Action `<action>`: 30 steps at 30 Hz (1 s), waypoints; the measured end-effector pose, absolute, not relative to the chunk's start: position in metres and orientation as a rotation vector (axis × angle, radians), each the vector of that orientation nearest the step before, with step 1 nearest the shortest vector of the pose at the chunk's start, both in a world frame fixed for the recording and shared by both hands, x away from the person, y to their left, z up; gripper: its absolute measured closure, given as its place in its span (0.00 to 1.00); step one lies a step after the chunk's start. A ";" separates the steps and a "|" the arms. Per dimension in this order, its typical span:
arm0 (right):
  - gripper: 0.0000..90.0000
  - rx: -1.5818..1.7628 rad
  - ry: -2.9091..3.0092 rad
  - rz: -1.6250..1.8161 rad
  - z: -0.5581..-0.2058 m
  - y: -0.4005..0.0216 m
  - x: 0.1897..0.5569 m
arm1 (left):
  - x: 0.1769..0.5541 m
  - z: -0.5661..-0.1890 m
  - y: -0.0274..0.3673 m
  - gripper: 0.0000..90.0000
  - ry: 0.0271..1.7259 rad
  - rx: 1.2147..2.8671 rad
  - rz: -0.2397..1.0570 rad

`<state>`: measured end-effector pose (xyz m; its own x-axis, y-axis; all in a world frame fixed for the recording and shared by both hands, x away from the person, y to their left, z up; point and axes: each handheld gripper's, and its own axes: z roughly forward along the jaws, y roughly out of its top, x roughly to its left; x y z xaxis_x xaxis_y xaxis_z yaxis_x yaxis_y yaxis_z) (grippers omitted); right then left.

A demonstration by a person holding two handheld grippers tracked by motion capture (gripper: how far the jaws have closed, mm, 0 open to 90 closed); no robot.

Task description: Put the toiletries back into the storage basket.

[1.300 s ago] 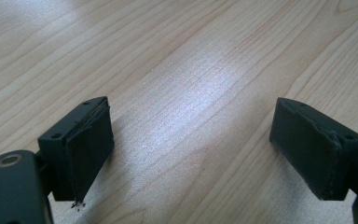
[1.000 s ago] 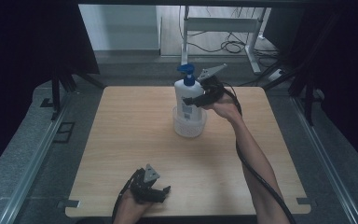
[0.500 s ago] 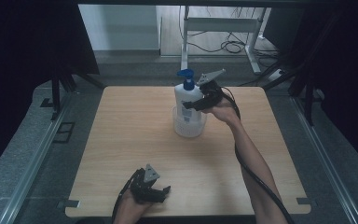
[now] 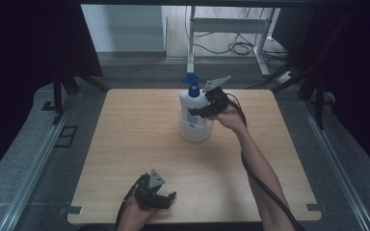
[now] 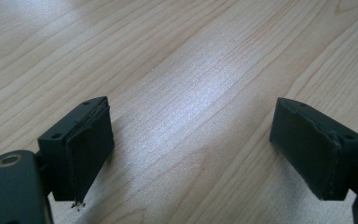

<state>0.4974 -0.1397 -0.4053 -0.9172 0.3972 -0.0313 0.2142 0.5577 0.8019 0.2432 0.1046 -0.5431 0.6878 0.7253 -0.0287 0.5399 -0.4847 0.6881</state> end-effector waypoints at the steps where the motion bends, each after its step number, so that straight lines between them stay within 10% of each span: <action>1: 0.42 0.515 2.587 1.283 -0.408 -0.139 0.497 | 0.243 -0.543 0.105 0.14 0.965 2.209 0.348; 30: 0.36 0.540 2.574 1.356 -0.425 -0.153 0.498 | 0.243 -0.543 0.104 0.14 0.967 2.208 0.349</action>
<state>0.4979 -0.1528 -0.4253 -0.9173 0.3982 0.0080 0.2319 0.5176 0.8236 0.2432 0.1044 -0.5431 0.6864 0.7267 -0.0289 0.5406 -0.4833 0.6886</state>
